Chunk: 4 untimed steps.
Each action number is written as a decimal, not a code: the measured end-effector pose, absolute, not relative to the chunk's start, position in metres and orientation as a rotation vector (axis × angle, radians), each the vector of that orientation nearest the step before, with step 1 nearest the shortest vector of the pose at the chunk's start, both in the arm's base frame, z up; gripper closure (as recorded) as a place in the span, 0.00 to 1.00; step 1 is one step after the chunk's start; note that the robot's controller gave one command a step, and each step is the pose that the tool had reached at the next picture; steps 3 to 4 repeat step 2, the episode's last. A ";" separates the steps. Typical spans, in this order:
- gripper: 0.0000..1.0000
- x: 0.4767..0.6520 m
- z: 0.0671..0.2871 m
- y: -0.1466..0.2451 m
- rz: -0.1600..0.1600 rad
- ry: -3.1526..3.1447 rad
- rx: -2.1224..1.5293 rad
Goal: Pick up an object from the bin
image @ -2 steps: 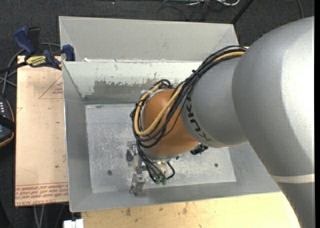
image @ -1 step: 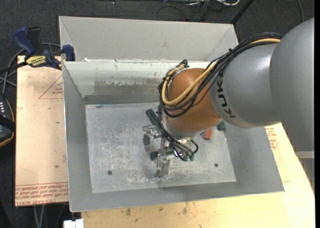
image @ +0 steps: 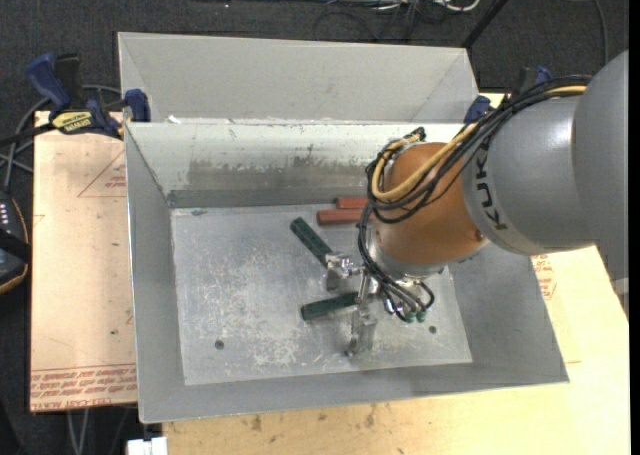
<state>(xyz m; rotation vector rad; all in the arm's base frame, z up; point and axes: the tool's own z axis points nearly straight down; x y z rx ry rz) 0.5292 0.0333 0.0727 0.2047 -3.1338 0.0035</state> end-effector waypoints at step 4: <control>1.00 0.520 0.238 0.010 0.003 -3.072 0.699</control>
Offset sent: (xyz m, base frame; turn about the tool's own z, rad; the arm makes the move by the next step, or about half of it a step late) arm 0.0000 0.0000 0.0000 0.0000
